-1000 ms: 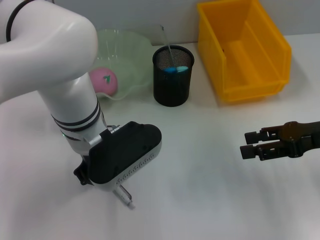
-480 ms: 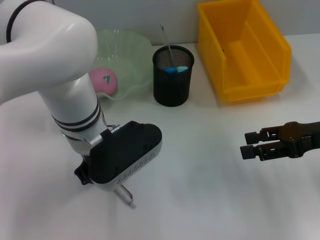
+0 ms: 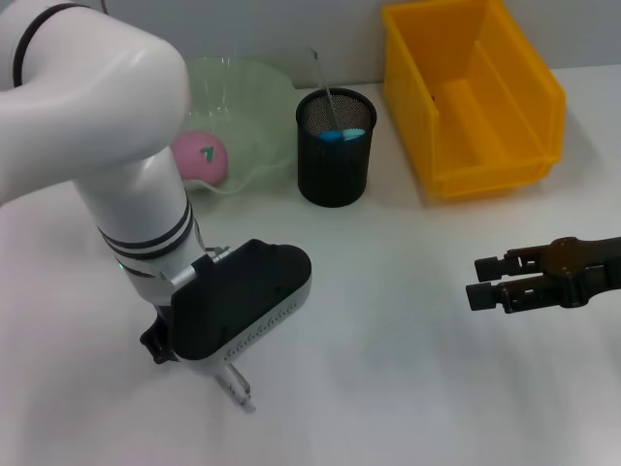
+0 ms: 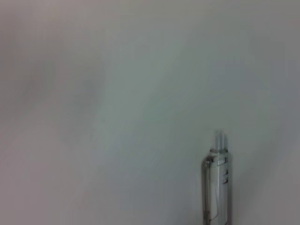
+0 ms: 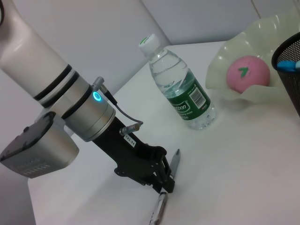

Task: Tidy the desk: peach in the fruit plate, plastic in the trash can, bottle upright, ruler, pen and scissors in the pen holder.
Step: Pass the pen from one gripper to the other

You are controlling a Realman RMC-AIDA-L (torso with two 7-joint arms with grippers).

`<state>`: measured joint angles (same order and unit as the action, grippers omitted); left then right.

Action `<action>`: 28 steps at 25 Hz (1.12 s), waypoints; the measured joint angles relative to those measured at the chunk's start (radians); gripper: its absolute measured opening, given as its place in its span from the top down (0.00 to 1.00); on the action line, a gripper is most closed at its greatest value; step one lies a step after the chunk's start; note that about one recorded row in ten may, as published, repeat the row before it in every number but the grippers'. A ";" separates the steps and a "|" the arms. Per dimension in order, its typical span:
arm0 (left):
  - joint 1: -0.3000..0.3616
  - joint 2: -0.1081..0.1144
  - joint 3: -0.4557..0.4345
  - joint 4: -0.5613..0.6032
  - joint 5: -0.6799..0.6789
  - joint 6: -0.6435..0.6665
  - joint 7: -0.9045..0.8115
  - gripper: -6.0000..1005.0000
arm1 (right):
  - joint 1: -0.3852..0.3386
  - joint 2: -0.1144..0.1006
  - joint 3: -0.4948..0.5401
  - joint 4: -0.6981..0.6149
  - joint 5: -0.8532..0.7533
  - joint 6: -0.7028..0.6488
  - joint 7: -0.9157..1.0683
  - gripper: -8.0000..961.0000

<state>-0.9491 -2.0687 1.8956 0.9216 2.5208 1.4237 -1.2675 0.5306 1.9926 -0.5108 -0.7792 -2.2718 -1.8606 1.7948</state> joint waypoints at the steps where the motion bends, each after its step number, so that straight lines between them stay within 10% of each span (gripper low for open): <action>1: 0.003 0.001 -0.022 0.008 -0.001 0.014 0.002 0.85 | 0.000 0.000 0.000 0.000 0.000 0.000 0.000 0.21; 8: -0.001 0.002 -0.240 0.050 -0.008 0.169 0.037 0.85 | 0.001 0.000 0.000 -0.001 0.000 -0.005 0.000 0.21; 17: 0.000 0.002 -0.812 -0.069 -0.172 0.283 0.071 0.85 | 0.002 0.000 -0.006 -0.003 0.000 -0.008 -0.009 0.21; 28: 0.141 -0.001 -0.959 -0.189 -0.586 0.187 -0.137 0.84 | 0.003 0.005 -0.003 0.002 0.015 -0.009 -0.084 0.21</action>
<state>-0.8086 -2.0698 0.9365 0.7323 1.9343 1.6109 -1.4044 0.5341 1.9976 -0.5137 -0.7772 -2.2565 -1.8700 1.7105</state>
